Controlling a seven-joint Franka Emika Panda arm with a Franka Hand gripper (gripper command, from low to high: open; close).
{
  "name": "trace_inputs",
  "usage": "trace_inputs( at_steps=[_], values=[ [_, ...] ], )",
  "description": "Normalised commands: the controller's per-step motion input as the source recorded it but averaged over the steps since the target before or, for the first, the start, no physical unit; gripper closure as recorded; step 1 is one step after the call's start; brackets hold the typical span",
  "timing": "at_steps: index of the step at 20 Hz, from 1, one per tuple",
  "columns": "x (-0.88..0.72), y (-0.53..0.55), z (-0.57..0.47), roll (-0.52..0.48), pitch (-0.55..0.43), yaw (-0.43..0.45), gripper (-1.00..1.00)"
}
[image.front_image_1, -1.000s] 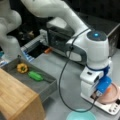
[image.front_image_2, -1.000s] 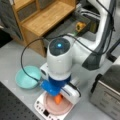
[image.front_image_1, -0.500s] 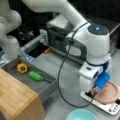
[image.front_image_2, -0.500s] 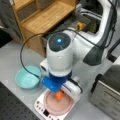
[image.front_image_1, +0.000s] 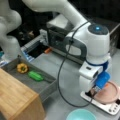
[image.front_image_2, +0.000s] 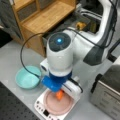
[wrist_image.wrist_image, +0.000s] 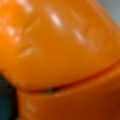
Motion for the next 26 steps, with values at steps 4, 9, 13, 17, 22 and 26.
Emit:
trace_inputs(
  at_steps=[4, 9, 13, 17, 22, 26],
  values=[
    [-0.19, -0.01, 0.15, -0.266, 0.139, 0.412, 1.00],
    [-0.14, -0.02, 0.10, -0.241, 0.077, 0.358, 1.00],
    [-0.10, -0.01, 0.01, -0.132, 0.080, 0.480, 1.00],
    [-0.14, -0.02, 0.05, -0.216, -0.060, 0.671, 1.00],
    [-0.30, -0.06, 0.06, -0.199, -0.052, 0.630, 1.00],
    [-0.46, -0.15, 0.11, -0.118, -0.007, 0.536, 1.00]
  ],
)
